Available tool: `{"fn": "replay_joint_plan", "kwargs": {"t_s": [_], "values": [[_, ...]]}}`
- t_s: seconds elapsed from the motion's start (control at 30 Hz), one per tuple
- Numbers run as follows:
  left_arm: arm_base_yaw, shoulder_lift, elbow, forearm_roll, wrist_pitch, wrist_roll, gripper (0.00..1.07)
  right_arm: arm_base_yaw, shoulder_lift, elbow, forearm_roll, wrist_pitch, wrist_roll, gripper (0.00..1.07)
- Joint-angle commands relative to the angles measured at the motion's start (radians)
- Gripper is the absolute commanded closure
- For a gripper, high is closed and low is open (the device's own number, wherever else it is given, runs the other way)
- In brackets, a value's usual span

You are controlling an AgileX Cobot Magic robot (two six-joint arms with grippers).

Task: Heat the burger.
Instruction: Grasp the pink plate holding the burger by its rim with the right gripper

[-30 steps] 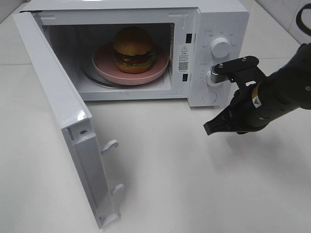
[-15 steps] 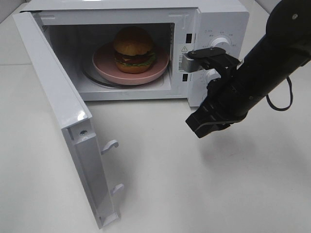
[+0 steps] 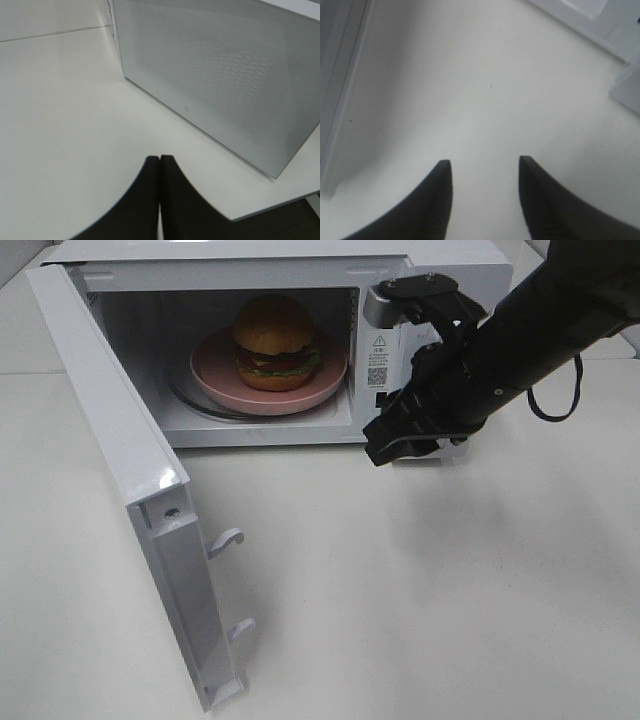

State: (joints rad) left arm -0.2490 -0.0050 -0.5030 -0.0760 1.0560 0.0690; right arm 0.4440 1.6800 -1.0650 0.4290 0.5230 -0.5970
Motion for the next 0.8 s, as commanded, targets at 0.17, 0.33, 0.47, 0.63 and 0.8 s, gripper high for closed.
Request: {"fn": "replay_joint_plan", "kwargs": {"t_s": [0.17,0.33,0.47,0.63,0.8], "values": [[0.002,-0.020,0.002,-0.004,-0.016,-0.003,1.06,-0.002,0.010,-0.069,0.007,-0.015,-0.095,0.38],[0.002,-0.020,0.002,-0.004,-0.016,-0.003,1.06,0.038,0.047,-0.112,-0.012,-0.034,-0.207,0.38],[0.002,-0.020,0.002,-0.004,-0.016,-0.004,1.06,0.113,0.074,-0.128,-0.100,-0.103,-0.369,0.38],[0.002,-0.020,0.002,-0.004,-0.016,-0.004,1.06,0.182,0.111,-0.162,-0.244,-0.157,-0.395,0.38],[0.002,-0.020,0.002,-0.004,-0.016,-0.004,1.06,0.240,0.146,-0.181,-0.403,-0.249,-0.393,0.38]]}}
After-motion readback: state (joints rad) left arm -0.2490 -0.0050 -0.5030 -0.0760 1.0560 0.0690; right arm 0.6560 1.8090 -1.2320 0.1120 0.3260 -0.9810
